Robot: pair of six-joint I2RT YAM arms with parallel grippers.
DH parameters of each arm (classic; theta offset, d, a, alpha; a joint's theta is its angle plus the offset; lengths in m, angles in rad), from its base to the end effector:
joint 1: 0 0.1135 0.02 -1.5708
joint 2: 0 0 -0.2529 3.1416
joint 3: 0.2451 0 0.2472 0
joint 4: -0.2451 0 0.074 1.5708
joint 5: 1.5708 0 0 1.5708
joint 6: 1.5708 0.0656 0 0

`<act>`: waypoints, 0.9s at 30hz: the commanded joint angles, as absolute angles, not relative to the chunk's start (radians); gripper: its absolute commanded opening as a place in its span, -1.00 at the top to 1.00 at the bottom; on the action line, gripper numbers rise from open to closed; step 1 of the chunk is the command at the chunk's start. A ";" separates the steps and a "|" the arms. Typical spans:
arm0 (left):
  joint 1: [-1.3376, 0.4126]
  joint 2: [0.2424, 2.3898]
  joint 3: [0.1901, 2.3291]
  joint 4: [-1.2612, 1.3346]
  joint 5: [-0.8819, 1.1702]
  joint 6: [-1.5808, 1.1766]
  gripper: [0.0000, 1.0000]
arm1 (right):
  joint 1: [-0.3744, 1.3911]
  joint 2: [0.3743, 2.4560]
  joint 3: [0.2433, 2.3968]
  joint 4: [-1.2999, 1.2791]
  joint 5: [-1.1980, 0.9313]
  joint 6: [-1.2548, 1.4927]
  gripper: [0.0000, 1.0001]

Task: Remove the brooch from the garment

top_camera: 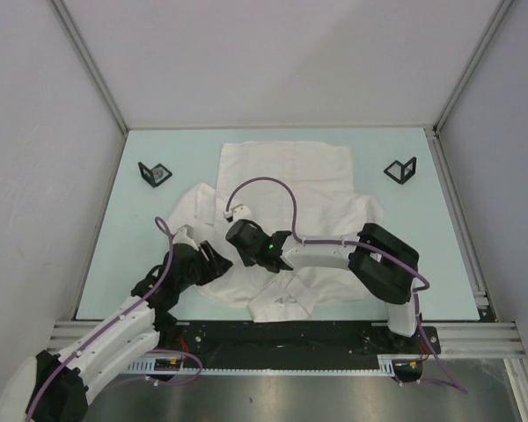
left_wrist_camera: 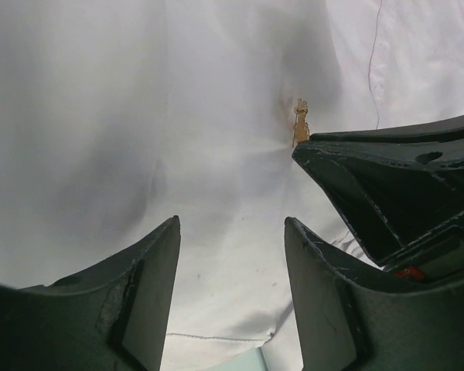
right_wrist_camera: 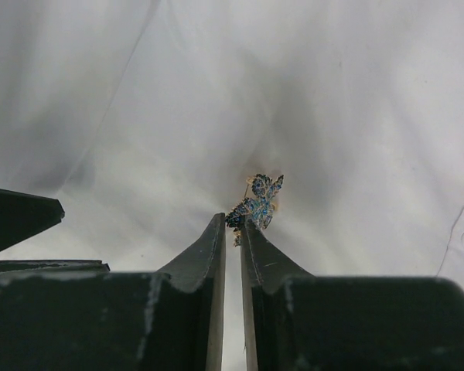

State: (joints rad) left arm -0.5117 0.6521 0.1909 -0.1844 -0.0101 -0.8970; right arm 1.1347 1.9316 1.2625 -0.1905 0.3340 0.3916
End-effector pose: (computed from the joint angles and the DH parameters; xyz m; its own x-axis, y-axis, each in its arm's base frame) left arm 0.1502 -0.0836 0.1300 -0.7045 -0.5006 -0.5031 -0.1088 0.7767 -0.6204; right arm 0.1983 0.3746 0.1454 -0.5881 -0.4084 -0.6981 -0.5858 0.8102 0.0196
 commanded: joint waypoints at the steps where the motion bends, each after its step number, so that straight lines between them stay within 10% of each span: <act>1: -0.503 0.672 0.238 -0.133 0.031 -0.873 -0.22 | 1.152 1.873 1.229 -0.187 0.353 0.449 0.90; 27: -0.505 0.877 0.328 -0.020 0.138 -0.804 -0.12 | 1.129 1.766 1.032 0.018 0.359 0.512 0.72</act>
